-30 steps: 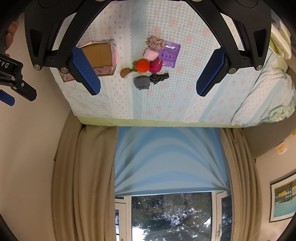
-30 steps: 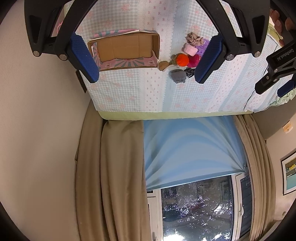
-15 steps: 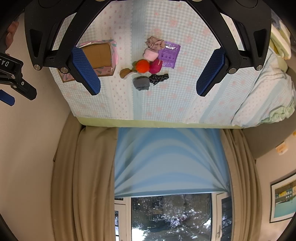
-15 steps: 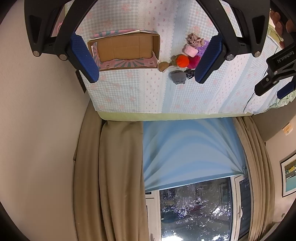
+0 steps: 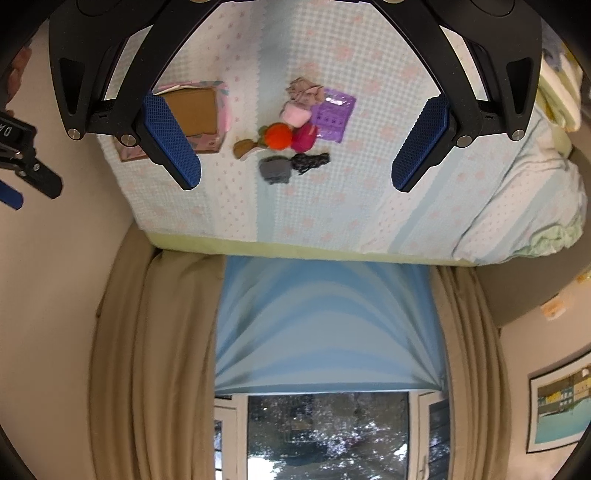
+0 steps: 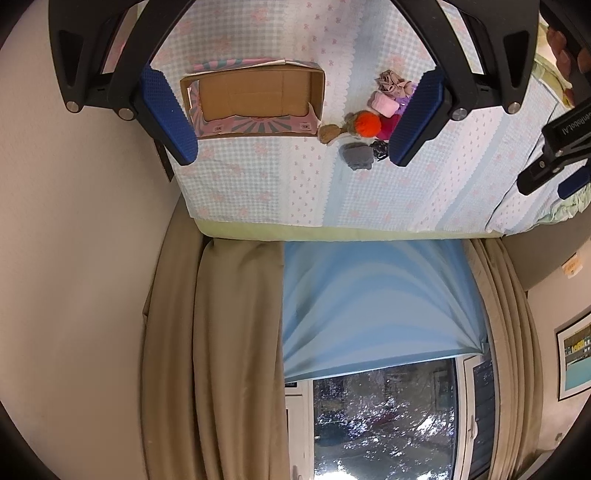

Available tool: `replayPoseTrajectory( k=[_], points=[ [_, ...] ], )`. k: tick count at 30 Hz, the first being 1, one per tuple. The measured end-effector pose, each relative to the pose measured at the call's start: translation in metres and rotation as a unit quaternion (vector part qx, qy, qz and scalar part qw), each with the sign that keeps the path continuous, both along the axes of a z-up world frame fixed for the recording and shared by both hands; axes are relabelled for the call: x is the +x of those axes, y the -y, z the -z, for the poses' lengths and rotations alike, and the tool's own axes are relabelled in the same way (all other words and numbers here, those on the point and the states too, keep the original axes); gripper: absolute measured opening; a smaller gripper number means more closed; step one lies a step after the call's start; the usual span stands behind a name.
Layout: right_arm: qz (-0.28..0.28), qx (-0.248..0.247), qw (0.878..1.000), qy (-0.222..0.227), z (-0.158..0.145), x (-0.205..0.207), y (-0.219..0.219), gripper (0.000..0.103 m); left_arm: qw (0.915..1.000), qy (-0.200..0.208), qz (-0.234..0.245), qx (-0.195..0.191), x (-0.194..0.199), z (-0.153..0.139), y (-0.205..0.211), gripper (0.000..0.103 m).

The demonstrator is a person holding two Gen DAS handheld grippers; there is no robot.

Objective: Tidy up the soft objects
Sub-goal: 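Grasp the magenta pouch with the left tool while the right tool grasps the orange pompom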

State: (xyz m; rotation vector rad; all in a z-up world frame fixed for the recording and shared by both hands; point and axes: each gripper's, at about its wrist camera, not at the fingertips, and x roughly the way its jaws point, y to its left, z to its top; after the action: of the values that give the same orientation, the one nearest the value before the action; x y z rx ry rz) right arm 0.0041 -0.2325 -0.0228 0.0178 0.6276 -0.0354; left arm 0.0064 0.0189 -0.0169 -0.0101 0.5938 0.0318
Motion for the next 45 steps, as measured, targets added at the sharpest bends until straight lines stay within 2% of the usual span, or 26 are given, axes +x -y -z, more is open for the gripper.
replayPoseTrajectory(
  k=[7, 12, 17, 21, 27, 33, 41, 45],
  points=[
    [-0.018, 0.008, 1.0, -0.014, 0.022, 0.01, -0.006, 0.103, 0.9988, -0.042, -0.007, -0.022, 0.017, 0.029, -0.043, 0.103],
    [-0.001, 0.05, 0.998, -0.049, 0.044, 0.024, -0.025, 0.103, 0.9965, -0.073, 0.004, -0.041, 0.044, 0.049, -0.089, 0.102],
    [0.024, 0.068, 0.994, -0.088, 0.066, 0.047, -0.059, 0.103, 0.9932, -0.102, 0.045, -0.034, 0.08, 0.072, -0.127, 0.103],
    [0.053, 0.095, 0.987, -0.122, 0.093, 0.074, -0.084, 0.103, 0.9851, -0.141, 0.093, -0.033, 0.12, 0.107, -0.144, 0.102],
    [0.107, 0.138, 0.97, -0.168, 0.147, 0.121, -0.109, 0.103, 0.9686, -0.183, 0.167, -0.018, 0.176, 0.169, -0.136, 0.102],
    [0.144, 0.179, 0.948, -0.221, 0.209, 0.171, -0.114, 0.103, 0.9496, -0.222, 0.22, -0.025, 0.218, 0.248, -0.1, 0.102],
    [0.141, 0.203, 0.929, -0.275, 0.295, 0.227, -0.116, 0.103, 0.9382, -0.256, 0.232, -0.018, 0.257, 0.335, -0.064, 0.102],
    [0.138, 0.223, 0.914, -0.309, 0.342, 0.255, -0.111, 0.103, 0.9337, -0.268, 0.237, -0.007, 0.269, 0.371, -0.051, 0.098]
  ],
)
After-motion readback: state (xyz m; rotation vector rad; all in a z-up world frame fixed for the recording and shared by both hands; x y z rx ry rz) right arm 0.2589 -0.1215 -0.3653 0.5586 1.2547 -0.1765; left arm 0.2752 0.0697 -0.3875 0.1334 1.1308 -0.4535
